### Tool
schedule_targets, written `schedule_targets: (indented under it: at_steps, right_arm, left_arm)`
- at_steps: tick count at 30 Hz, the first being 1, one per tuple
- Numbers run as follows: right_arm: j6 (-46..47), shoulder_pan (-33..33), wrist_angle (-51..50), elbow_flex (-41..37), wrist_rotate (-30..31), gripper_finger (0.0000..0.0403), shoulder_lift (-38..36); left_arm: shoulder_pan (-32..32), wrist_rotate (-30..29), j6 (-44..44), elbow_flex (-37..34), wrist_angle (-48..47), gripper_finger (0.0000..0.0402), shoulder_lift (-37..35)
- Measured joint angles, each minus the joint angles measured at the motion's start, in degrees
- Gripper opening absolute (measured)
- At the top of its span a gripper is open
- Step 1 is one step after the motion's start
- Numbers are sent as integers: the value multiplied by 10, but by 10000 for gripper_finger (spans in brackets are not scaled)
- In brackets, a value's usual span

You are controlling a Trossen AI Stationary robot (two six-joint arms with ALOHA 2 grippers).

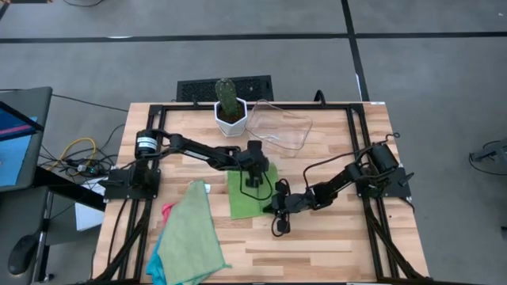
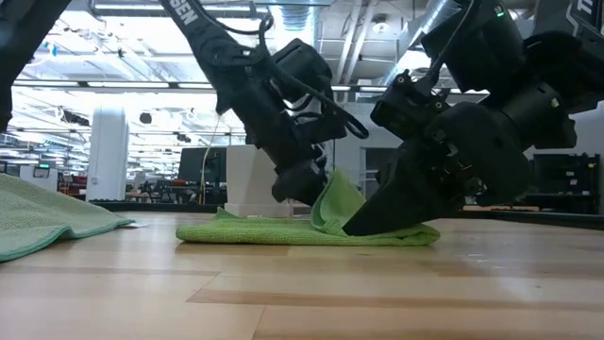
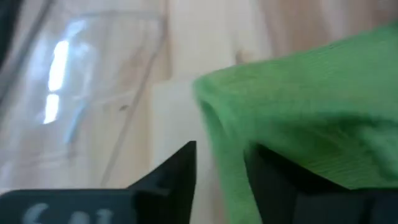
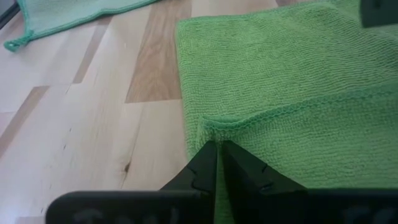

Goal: Fold microfiber towels
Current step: Fold the green towel

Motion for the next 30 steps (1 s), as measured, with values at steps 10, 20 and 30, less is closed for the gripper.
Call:
schedule_targets:
  at_steps: [10,20,30]
  right_arm:
    - [0,0,-6,0,0,54,0]
    - [-1,0,-7,0,0,54,0]
    - [-5,1,-3,-1,-2,54,0]
  left_arm:
    - [0,-88,-1,58,-194,186,-61]
    - [-1,75,-91,43,-135,132,-155]
    - [-10,101,-135,-118,201,10,-64]
